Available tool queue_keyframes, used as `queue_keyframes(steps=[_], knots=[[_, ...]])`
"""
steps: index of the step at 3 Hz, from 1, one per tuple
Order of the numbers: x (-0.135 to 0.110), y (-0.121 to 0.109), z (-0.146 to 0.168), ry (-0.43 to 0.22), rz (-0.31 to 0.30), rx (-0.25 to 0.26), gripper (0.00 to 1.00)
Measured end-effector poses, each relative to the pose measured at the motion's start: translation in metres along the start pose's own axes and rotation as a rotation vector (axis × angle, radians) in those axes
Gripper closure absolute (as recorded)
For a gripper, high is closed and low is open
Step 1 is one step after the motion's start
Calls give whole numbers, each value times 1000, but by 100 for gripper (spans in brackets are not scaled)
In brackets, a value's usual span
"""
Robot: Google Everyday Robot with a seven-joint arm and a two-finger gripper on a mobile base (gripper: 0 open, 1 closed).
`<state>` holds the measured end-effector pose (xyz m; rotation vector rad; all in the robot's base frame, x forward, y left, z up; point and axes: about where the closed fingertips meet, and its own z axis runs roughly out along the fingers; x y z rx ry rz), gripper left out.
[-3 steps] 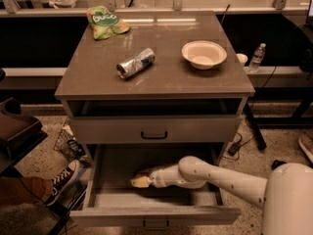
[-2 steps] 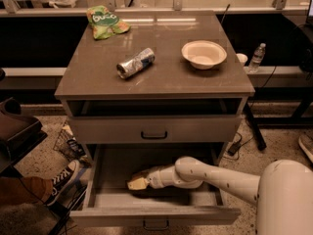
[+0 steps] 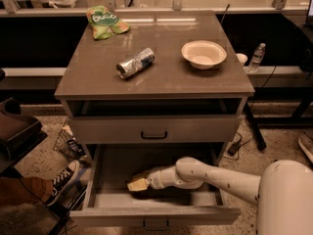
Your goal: Place orange into middle drawer
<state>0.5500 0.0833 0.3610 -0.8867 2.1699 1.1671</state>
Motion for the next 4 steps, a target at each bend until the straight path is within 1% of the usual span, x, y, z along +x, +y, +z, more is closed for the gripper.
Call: queue_keyframes(steps=[1, 2, 3, 4], knots=[[0, 1, 2, 1, 0, -3, 42], [-1, 2, 1, 1, 0, -3, 11], [-12, 10, -7, 1, 0, -3, 0], [-13, 11, -7, 1, 0, -3, 0]])
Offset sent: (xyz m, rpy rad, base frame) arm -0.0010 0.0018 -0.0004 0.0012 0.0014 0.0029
